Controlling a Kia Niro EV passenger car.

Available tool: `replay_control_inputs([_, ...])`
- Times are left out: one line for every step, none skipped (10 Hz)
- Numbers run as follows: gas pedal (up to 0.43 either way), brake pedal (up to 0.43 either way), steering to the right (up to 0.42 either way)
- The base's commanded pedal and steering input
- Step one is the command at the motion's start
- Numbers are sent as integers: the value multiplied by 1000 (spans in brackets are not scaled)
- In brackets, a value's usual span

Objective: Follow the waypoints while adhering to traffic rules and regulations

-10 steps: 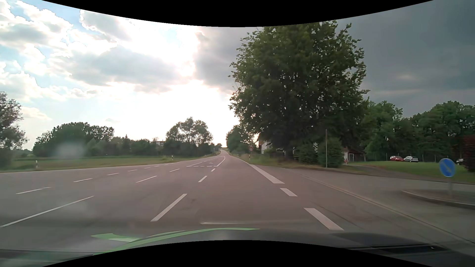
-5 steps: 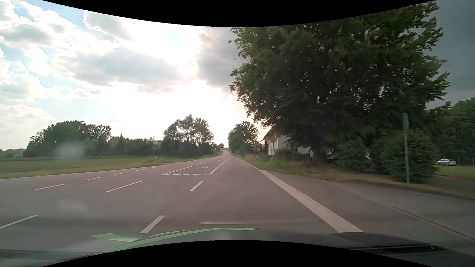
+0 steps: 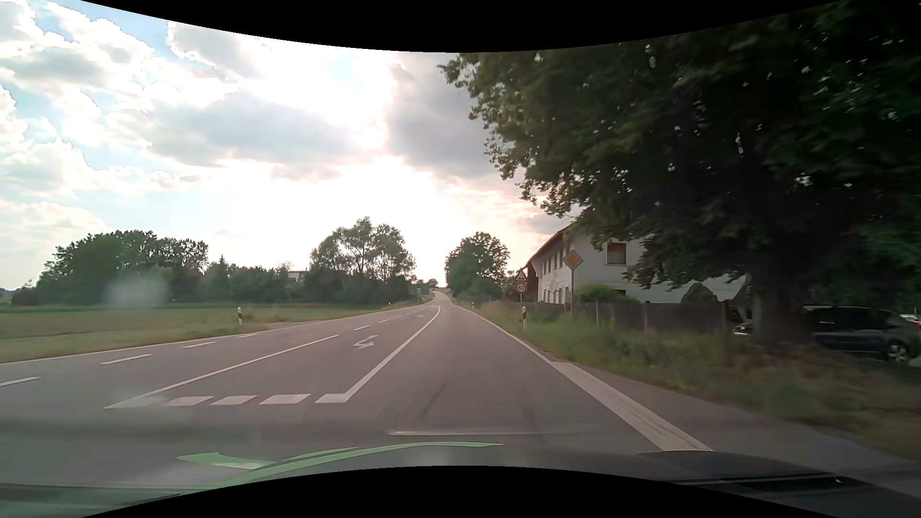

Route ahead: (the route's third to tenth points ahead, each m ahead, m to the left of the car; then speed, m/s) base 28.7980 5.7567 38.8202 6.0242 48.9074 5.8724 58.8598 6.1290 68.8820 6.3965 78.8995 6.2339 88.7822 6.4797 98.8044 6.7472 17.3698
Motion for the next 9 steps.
replay_control_inputs([98, 0, -3])
replay_control_inputs([98, 0, -4])
replay_control_inputs([87, 0, -2])
replay_control_inputs([87, 0, -1])
replay_control_inputs([79, 0, 0])
replay_control_inputs([79, 0, 0])
replay_control_inputs([79, 0, 1])
replay_control_inputs([79, 0, 1])
replay_control_inputs([79, 0, 1])
